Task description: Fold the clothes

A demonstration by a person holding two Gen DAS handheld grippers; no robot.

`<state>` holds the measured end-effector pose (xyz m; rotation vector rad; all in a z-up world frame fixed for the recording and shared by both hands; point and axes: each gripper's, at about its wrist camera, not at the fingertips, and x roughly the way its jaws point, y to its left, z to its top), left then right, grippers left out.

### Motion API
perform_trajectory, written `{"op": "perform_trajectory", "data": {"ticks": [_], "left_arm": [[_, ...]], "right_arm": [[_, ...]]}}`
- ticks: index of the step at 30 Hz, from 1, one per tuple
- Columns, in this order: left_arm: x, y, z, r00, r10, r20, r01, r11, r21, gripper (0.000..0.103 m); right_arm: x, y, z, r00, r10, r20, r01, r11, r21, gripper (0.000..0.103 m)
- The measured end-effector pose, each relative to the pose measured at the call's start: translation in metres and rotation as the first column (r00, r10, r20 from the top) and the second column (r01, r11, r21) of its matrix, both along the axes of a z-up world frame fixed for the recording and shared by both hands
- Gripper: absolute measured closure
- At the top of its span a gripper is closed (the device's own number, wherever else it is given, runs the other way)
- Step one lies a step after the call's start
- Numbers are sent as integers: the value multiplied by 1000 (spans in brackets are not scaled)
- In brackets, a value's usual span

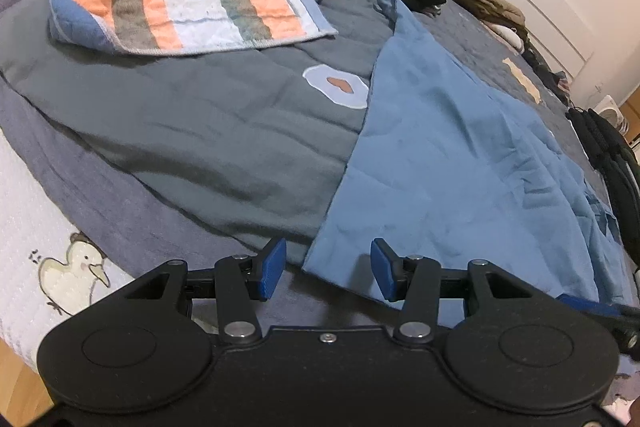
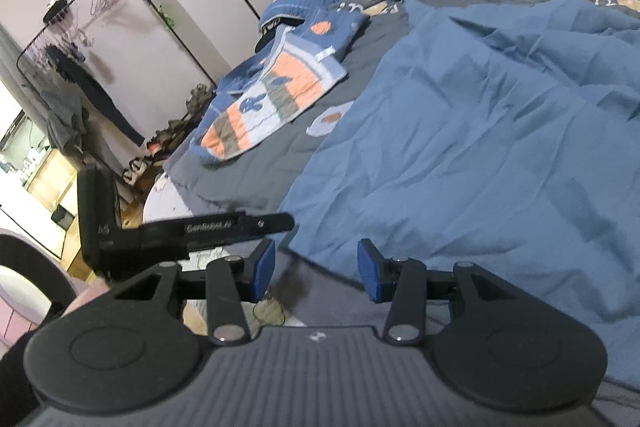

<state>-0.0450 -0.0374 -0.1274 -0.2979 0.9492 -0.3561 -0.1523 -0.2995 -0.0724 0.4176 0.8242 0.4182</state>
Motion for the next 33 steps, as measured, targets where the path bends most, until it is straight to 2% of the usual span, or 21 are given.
{"op": "perform_trajectory", "data": {"ticks": [2,4,6,9,15,18,24,33], "left_arm": [[0,-1,-1,1000,-14,-8,14,1000,-15,60],[0,-3,-1,999,-31,-10,30,999,-27,70],[0,-4,0,999,-38,-2,38,999,-37,88],[0,-1,2,1000,-21,1,21,999,-49,98],[0,16,12,999,30,-15,-31,994,-102,100],[-1,24,18,999,51,-7,-51,995,-88,100],[0,39,48,998,41,43,-41,999,12,100],[-10,64,67,999,40,9,-41,985,166,100]], "right_arm": [[-1,3,-1,1000,10,-1,-10,1000,-8,59],[-2,3,0,1000,12,1,-12,1000,-9,59],[-1,2,0,1000,6,1,-6,1000,-7,59],[-1,-1,1,1000,-7,-1,7,1000,0,59],[0,-3,1,1000,-11,-9,11,1000,12,59],[2,-4,1,1000,-10,-11,10,1000,13,59],[1,-8,4,1000,-14,-8,14,999,38,59],[1,-6,4,1000,-1,-19,2,999,39,59]]}}
